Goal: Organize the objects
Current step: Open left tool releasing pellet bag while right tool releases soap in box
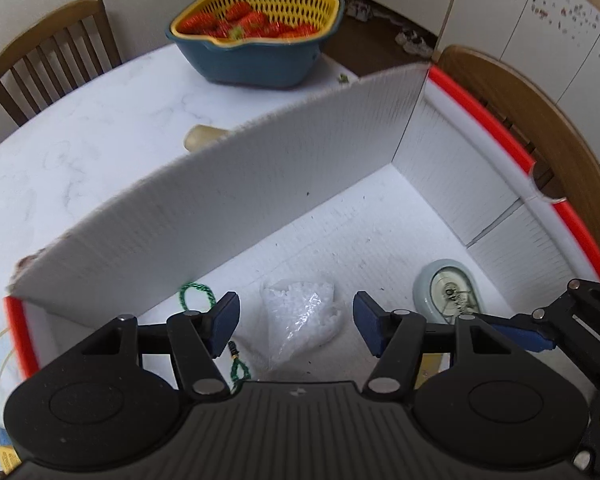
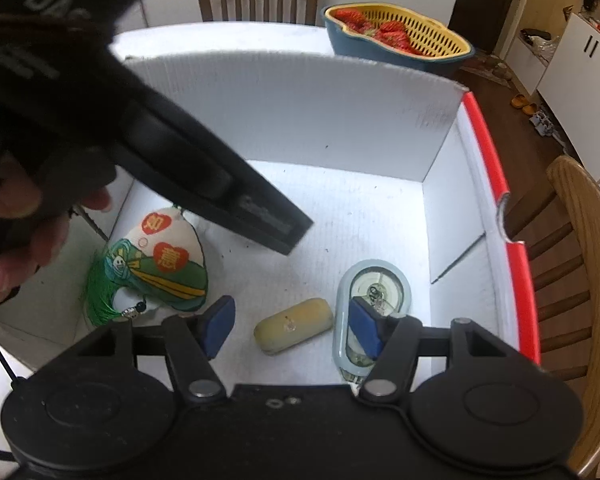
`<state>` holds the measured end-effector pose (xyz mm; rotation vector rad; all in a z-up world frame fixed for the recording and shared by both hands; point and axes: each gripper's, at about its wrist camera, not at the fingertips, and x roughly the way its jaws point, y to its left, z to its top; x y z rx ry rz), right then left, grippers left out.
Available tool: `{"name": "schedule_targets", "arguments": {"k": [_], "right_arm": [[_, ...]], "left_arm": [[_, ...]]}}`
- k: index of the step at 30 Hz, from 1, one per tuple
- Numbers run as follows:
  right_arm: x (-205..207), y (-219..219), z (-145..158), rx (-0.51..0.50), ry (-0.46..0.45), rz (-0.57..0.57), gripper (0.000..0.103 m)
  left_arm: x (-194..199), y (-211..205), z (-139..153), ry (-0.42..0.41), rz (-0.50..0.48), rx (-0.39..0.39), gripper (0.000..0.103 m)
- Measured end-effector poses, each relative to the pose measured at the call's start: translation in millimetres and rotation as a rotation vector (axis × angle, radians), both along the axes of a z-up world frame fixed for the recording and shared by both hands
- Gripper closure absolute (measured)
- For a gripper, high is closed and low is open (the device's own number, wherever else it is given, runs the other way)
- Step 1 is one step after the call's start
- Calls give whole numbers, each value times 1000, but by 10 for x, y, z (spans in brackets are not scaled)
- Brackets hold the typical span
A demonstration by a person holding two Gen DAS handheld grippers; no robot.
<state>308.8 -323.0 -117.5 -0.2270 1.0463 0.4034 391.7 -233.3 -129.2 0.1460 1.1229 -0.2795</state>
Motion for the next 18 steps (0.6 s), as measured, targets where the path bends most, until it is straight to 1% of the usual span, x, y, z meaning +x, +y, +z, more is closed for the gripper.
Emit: {"name": "schedule_targets", "arguments": {"k": [6, 11, 14, 18], "right_arm": [[-87, -110, 223, 46, -70, -42, 39], [-133, -149, 388, 93, -132, -62, 39], [-216, -158, 480, 124, -147, -72, 38], [-353, -127, 585, 137, -172, -73, 36]], "left_arm": [[-171, 136, 292, -67, 20, -37, 41], [-403, 289, 569, -138, 30, -71, 41], [-540, 388, 690, -172, 40, -92, 41], [-727, 574, 843, -214, 58, -128, 41]]}}
